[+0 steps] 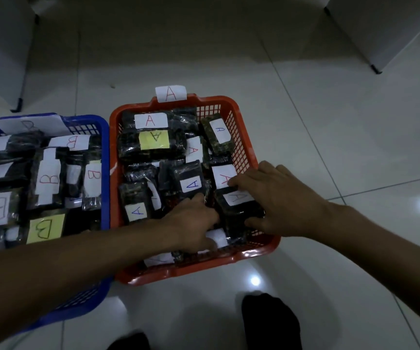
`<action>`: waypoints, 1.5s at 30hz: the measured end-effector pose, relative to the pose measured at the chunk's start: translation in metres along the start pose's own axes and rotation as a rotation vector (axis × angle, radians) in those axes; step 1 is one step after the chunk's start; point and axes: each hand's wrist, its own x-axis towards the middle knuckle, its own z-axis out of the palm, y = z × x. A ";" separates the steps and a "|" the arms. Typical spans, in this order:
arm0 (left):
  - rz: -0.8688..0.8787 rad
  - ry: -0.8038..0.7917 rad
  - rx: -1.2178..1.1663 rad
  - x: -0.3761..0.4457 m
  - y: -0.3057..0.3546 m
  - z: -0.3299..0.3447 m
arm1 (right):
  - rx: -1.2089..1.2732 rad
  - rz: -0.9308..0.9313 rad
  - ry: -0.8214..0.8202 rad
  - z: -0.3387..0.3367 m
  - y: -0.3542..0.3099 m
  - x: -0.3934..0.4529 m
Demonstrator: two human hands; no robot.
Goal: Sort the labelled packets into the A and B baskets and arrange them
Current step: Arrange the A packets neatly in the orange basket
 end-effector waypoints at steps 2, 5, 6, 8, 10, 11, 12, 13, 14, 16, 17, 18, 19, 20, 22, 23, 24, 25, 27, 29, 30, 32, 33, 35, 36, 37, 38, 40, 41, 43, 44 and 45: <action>-0.040 -0.076 0.007 0.001 0.002 -0.004 | -0.008 -0.038 -0.028 -0.003 0.001 0.004; -0.089 -0.143 -0.018 0.001 0.004 -0.016 | 0.031 -0.035 -0.106 -0.009 0.005 0.009; -0.107 -0.167 -0.029 -0.001 0.005 -0.021 | 0.035 -0.032 -0.139 -0.009 0.007 0.012; -0.144 -0.236 -0.081 -0.006 0.006 -0.033 | 0.046 -0.031 -0.188 -0.011 0.008 0.015; -0.178 -0.301 -0.142 -0.013 0.004 -0.046 | 0.030 -0.035 -0.203 -0.012 0.009 0.018; -0.192 -0.319 -0.152 -0.017 0.002 -0.054 | 0.005 -0.042 -0.213 -0.011 0.009 0.019; -0.202 -0.332 -0.152 -0.021 0.000 -0.061 | -0.019 -0.055 -0.215 -0.009 0.008 0.019; -0.211 -0.340 -0.151 -0.024 -0.002 -0.068 | -0.038 -0.068 -0.213 -0.007 0.006 0.019; -0.219 -0.344 -0.152 -0.027 -0.005 -0.075 | -0.070 -0.088 -0.208 -0.003 0.004 0.020; -0.227 -0.338 -0.184 -0.033 -0.010 -0.088 | -0.175 -0.117 -0.196 0.002 -0.001 0.020; -0.232 -0.322 -0.220 -0.036 -0.013 -0.094 | -0.224 -0.112 -0.189 0.005 -0.002 0.020; -0.239 -0.288 -0.273 -0.037 -0.015 -0.099 | -0.252 -0.107 -0.180 0.007 -0.003 0.020; -0.246 -0.238 -0.334 -0.038 -0.016 -0.100 | -0.260 -0.113 -0.167 0.008 -0.004 0.020; -0.254 -0.176 -0.398 -0.038 -0.017 -0.100 | -0.259 -0.119 -0.147 0.009 -0.003 0.020; -0.265 -0.072 -0.509 -0.036 -0.016 -0.095 | -0.244 -0.136 -0.103 0.010 0.001 0.017; -0.263 -0.051 -0.557 -0.035 -0.016 -0.092 | -0.209 -0.146 -0.071 0.010 0.003 0.015; -0.260 -0.047 -0.599 -0.034 -0.016 -0.090 | -0.159 -0.152 -0.074 0.009 0.005 0.013; -0.256 -0.048 -0.633 -0.034 -0.016 -0.090 | -0.116 -0.143 -0.085 0.007 0.006 0.012; -0.247 -0.029 -0.693 -0.034 -0.017 -0.092 | -0.102 -0.108 -0.105 0.008 0.009 0.010; -0.240 0.028 -0.791 -0.032 -0.018 -0.094 | -0.063 -0.096 -0.084 0.011 0.011 0.008; -0.233 0.065 -0.847 -0.030 -0.018 -0.093 | -0.035 -0.096 -0.058 0.012 0.011 0.006; -0.216 0.149 -0.953 -0.027 -0.017 -0.090 | 0.088 -0.044 0.036 0.011 0.011 0.003; -0.207 0.190 -1.001 -0.025 -0.017 -0.087 | 0.202 0.025 0.112 0.009 0.010 0.002; -0.195 0.269 -1.066 -0.020 -0.015 -0.084 | 0.427 0.152 0.267 0.006 0.005 0.002; -0.188 0.305 -1.077 -0.018 -0.013 -0.083 | 0.507 0.179 0.305 0.005 0.001 0.005; -0.180 0.341 -1.087 -0.014 -0.012 -0.083 | 0.569 0.196 0.315 0.005 -0.003 0.008; -0.174 0.375 -1.109 -0.010 -0.010 -0.083 | 0.623 0.210 0.321 0.005 -0.008 0.012; -0.166 0.408 -1.211 -0.003 -0.009 -0.085 | 0.692 0.262 0.354 0.007 -0.014 0.020; -0.166 0.411 -1.256 0.000 -0.010 -0.086 | 0.707 0.303 0.371 0.008 -0.014 0.025; -0.191 0.441 -1.229 0.004 -0.015 -0.089 | 0.724 0.380 0.381 0.007 -0.013 0.034; -0.212 0.490 -1.105 0.004 -0.019 -0.090 | 0.728 0.411 0.381 0.006 -0.011 0.039; -0.231 0.555 -0.906 0.005 -0.027 -0.093 | 0.723 0.437 0.383 0.005 -0.008 0.044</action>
